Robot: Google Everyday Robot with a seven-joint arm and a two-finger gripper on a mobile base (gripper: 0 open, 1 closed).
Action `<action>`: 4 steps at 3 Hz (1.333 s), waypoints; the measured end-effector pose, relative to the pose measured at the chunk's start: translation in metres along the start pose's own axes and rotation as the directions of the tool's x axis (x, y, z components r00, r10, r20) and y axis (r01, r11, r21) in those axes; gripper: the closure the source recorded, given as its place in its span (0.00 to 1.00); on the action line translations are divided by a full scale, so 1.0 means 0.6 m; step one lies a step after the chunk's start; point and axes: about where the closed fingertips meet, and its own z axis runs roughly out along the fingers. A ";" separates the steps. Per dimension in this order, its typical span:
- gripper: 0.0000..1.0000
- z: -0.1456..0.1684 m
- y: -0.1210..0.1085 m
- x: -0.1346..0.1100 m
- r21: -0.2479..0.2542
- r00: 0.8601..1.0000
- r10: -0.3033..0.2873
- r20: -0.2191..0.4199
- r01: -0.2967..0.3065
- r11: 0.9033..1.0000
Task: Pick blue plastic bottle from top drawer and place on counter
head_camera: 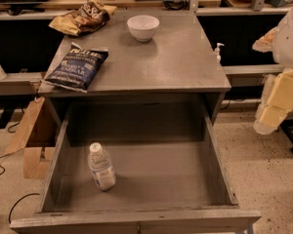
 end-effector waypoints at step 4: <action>0.00 0.225 0.027 -0.153 -0.169 0.794 -0.003 0.608 0.132 0.977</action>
Offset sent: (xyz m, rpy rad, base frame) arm 0.0456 0.0581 -0.0474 0.3665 0.0518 0.1989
